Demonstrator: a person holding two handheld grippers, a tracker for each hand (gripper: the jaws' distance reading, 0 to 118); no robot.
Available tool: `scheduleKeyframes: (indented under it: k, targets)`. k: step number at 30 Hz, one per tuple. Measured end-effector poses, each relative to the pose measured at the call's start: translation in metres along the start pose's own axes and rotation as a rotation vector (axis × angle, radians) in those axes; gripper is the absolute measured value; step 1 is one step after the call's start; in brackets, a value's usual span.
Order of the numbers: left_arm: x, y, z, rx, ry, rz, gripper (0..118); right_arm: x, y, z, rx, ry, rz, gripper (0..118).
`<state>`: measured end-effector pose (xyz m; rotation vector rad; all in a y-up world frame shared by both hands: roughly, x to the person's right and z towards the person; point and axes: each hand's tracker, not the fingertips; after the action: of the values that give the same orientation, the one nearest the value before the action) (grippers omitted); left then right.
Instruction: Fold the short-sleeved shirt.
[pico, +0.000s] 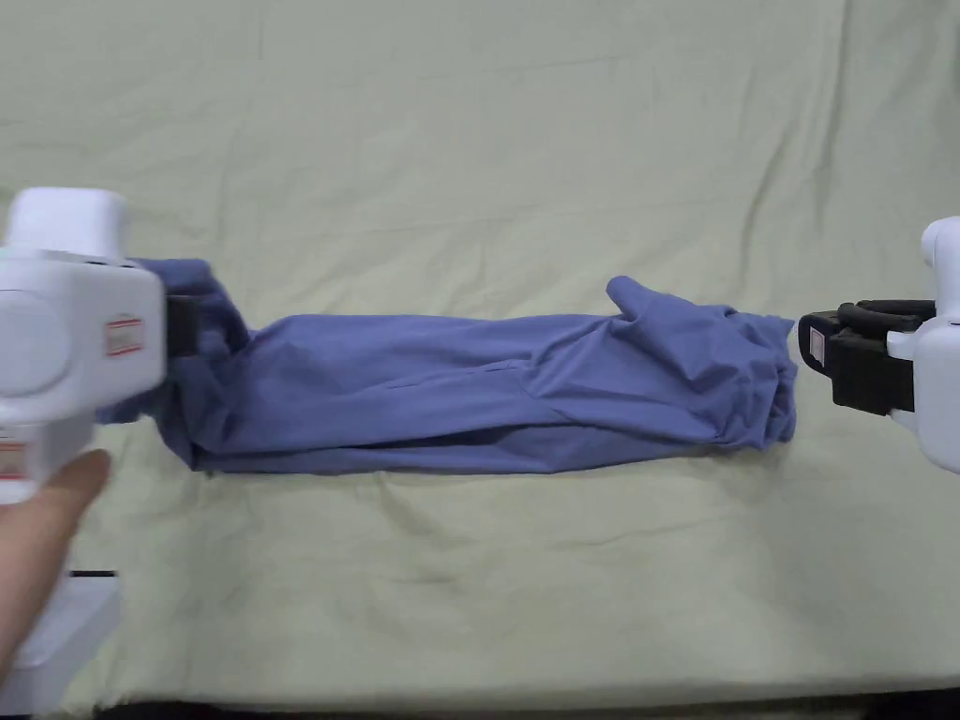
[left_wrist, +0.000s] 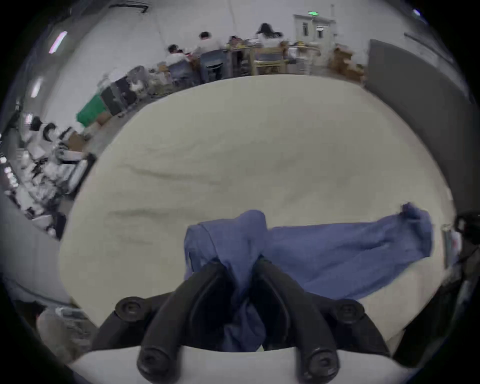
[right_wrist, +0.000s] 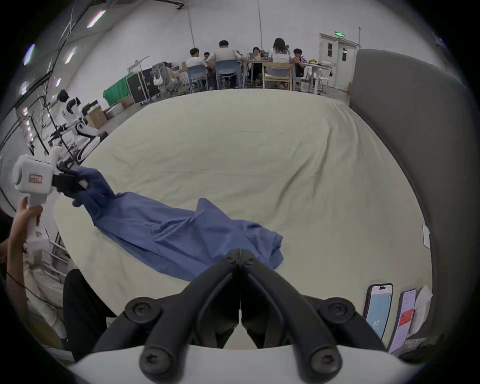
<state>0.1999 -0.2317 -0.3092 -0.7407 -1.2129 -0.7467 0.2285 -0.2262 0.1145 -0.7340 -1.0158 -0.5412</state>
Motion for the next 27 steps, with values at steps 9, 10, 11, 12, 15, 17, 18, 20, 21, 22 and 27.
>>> scheduleKeyframes:
  k: [9, 10, 11, 12, 15, 17, 18, 20, 21, 22, 27]
  targets:
    - [0.132, -0.011, -0.082, -0.234, -0.376, -0.064, 77, 0.029, -0.016, 0.014, 0.002, -0.016, -0.068, 2]
    - [0.124, -0.008, -0.079, -0.223, -0.471, 0.009, 77, 0.033, -0.018, 0.012, -0.002, -0.010, -0.075, 2]
    - [0.113, -0.005, -0.070, -0.212, -0.550, 0.101, 77, 0.035, -0.019, 0.012, -0.005, -0.008, -0.080, 2]
    - [0.100, 0.000, -0.057, -0.212, -0.573, 0.161, 77, 0.036, -0.020, 0.011, -0.006, -0.007, -0.084, 2]
    - [0.058, 0.009, 0.008, -0.034, -0.567, 0.173, 80, 0.039, -0.021, 0.008, -0.007, 0.005, -0.099, 2]
    - [0.033, 0.012, 0.036, 0.067, -0.464, 0.162, 98, 0.039, -0.021, 0.007, -0.005, 0.019, -0.107, 2]
    - [0.022, 0.013, 0.042, 0.098, -0.387, 0.169, 99, 0.037, -0.021, 0.006, -0.004, 0.020, -0.109, 2]
    - [0.013, 0.011, 0.033, 0.085, -0.273, 0.188, 95, 0.036, -0.021, 0.005, -0.003, 0.024, -0.106, 2]
    - [0.012, 0.010, 0.019, 0.052, -0.278, 0.165, 66, 0.035, -0.021, 0.005, -0.005, 0.027, -0.105, 2]
    - [0.018, 0.010, 0.003, 0.000, -0.303, 0.132, 21, 0.034, -0.021, 0.005, -0.008, 0.028, -0.104, 2]
    - [0.099, -0.014, -0.091, -0.282, -0.271, 0.033, 0, 0.035, -0.029, 0.003, -0.038, 0.017, -0.114, 2]
